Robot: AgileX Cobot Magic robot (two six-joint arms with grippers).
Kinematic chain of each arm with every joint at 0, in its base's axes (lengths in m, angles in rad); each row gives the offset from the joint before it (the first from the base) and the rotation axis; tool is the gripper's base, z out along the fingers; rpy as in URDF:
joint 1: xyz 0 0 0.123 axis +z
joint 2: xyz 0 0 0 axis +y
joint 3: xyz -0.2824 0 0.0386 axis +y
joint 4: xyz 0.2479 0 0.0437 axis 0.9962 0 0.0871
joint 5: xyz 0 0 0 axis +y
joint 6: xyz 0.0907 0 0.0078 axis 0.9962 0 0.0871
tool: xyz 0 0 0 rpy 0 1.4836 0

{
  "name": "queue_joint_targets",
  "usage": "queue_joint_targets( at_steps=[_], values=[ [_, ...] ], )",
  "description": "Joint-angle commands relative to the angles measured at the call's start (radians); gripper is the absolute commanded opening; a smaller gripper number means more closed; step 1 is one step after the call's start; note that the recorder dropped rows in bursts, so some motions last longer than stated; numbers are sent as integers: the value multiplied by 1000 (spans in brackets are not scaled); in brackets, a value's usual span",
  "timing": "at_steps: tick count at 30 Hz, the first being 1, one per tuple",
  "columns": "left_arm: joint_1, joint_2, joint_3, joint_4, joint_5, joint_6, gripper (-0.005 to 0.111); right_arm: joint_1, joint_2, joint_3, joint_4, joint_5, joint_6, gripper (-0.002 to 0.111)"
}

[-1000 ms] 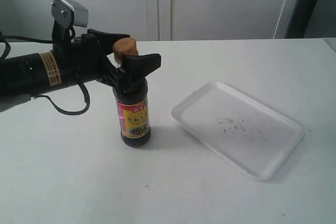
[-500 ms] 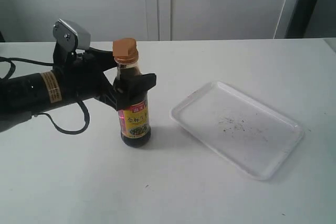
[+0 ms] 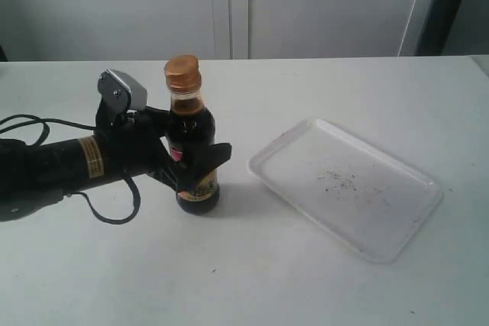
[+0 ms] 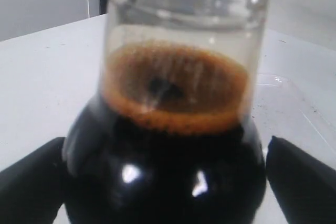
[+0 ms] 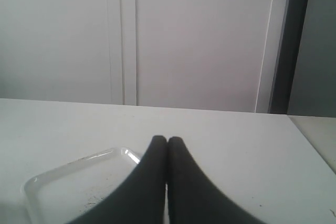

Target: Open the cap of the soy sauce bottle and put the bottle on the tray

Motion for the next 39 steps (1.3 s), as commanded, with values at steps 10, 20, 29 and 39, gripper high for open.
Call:
queue_joint_targets(
  at_steps=[10,20,29,39],
  values=[
    [-2,4,8,76,-15,28,81,-6,3,4,-5,-3,-10,0],
    [-2,4,8,78,41,55,8,-6,3,4,-5,-5,-10,0],
    [-2,4,8,91,29,87,0,-6,3,-10,-5,-135,5,0],
    [-2,4,8,109,20,87,0,-6,130,-147,-8,-206,53,0]
  ],
)
